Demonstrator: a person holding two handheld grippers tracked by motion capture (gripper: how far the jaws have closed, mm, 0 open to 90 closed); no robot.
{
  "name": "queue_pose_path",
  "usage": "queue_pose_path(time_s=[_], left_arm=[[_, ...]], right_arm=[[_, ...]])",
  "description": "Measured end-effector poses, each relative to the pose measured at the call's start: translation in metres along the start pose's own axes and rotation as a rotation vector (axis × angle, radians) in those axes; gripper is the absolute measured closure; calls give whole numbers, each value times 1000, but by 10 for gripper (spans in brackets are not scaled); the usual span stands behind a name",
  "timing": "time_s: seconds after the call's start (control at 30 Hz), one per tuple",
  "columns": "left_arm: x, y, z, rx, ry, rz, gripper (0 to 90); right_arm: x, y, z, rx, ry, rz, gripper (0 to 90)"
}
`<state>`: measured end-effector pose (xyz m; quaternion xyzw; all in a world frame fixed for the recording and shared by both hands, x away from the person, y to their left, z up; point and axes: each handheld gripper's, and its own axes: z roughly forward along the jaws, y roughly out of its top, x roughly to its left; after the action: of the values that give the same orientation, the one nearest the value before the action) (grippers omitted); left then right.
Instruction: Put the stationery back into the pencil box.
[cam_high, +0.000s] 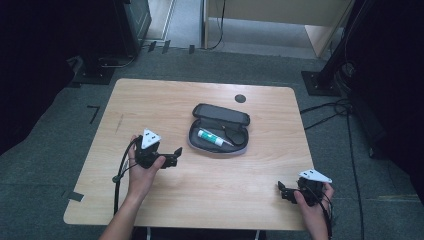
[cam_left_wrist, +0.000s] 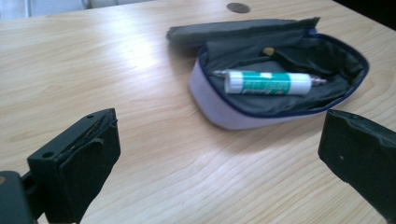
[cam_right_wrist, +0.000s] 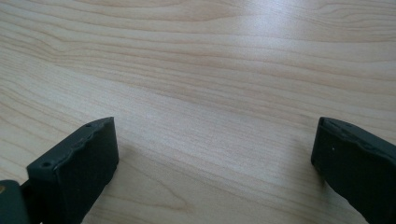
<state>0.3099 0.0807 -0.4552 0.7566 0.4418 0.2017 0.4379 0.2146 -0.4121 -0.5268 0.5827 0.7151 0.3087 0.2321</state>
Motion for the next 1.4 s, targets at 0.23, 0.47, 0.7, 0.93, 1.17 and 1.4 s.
queue_pose_path(time_s=[0.23, 0.47, 0.7, 0.93, 1.17, 1.4], left_arm=[[21, -20, -12, 23, 44, -37, 0], [40, -43, -25, 48, 84, -69, 0], [61, -63, -39, 71, 133, -105, 0], [77, -80, -51, 107, 178, -116, 0], [91, -93, -64, 132, 221, -122, 0], [99, -103, -73, 173, 283, -103, 0]], right_arm=[[0, 0, 0, 2, -1, 0, 4], [0, 0, 0, 2, -1, 0, 4], [0, 0, 0, 2, 0, 0, 4], [0, 0, 0, 2, -1, 0, 4], [0, 0, 0, 2, -1, 0, 4], [0, 0, 0, 2, -1, 0, 4]])
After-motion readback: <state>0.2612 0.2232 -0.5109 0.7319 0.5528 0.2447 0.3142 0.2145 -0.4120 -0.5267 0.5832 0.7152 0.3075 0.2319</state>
